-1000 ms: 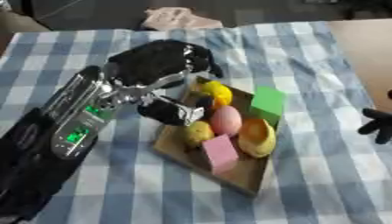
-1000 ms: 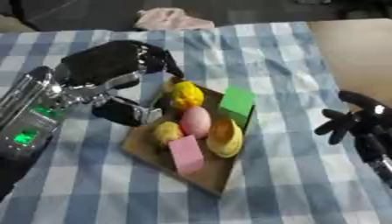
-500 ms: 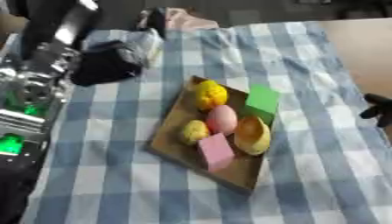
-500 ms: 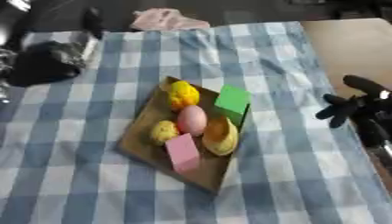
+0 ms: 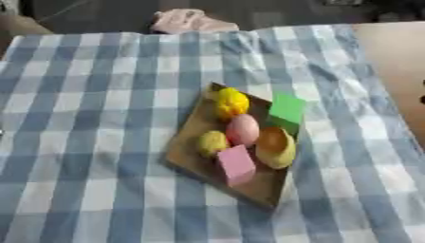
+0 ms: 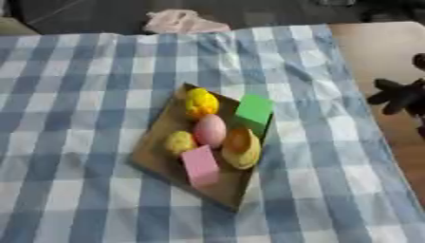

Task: Pick up objects on the table and place them in the box.

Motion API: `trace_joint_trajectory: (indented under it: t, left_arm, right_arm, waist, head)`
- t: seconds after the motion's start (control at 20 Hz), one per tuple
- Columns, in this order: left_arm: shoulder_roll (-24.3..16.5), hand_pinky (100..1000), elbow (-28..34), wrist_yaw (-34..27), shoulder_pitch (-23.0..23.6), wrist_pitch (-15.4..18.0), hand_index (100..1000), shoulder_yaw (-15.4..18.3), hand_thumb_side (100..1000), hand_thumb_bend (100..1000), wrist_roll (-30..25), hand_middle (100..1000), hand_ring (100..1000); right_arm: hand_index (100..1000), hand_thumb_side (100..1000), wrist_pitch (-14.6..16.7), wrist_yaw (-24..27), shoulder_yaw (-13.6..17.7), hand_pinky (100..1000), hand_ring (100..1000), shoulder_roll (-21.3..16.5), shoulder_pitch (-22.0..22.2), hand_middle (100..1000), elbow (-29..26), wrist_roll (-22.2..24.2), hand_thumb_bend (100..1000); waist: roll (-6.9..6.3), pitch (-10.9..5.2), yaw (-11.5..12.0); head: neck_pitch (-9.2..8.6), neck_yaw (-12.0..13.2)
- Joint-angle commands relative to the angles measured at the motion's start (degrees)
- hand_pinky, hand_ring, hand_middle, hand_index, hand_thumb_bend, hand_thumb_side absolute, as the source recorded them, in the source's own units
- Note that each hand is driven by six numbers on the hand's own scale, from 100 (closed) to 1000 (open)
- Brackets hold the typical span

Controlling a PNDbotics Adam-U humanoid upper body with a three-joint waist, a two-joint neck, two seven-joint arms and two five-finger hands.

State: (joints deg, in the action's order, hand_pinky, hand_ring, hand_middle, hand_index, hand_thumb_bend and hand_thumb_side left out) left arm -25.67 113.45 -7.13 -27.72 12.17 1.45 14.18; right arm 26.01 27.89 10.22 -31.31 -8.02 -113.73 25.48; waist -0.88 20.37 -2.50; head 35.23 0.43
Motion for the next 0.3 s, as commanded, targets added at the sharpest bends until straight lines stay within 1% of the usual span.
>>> trace_joint_trajectory:
  t: [0.05, 0.3]
  left_arm:
    - [0.08, 728, 1.15, -0.58, 0.40, 0.40, 808, 1.14, 644, 100, -0.28, 675, 726]
    - [1.51, 728, 1.15, -0.49, 1.40, 0.83, 807, 1.40, 647, 100, -0.49, 674, 727]
  right_arm:
    - [970, 470, 1.34, 1.27, 0.66, 953, 772, -2.22, -0.71, 630, -0.86, -0.06, 100]
    - [984, 470, 2.33, 2.58, 0.70, 951, 791, -2.53, -1.29, 681, -0.86, 0.11, 100]
  waist:
    - [0.28, -0.86, 0.12]
    - [0.61, -0.77, 0.35]
  head:
    - [-0.50, 0.41]
    - [-0.18, 1.01]
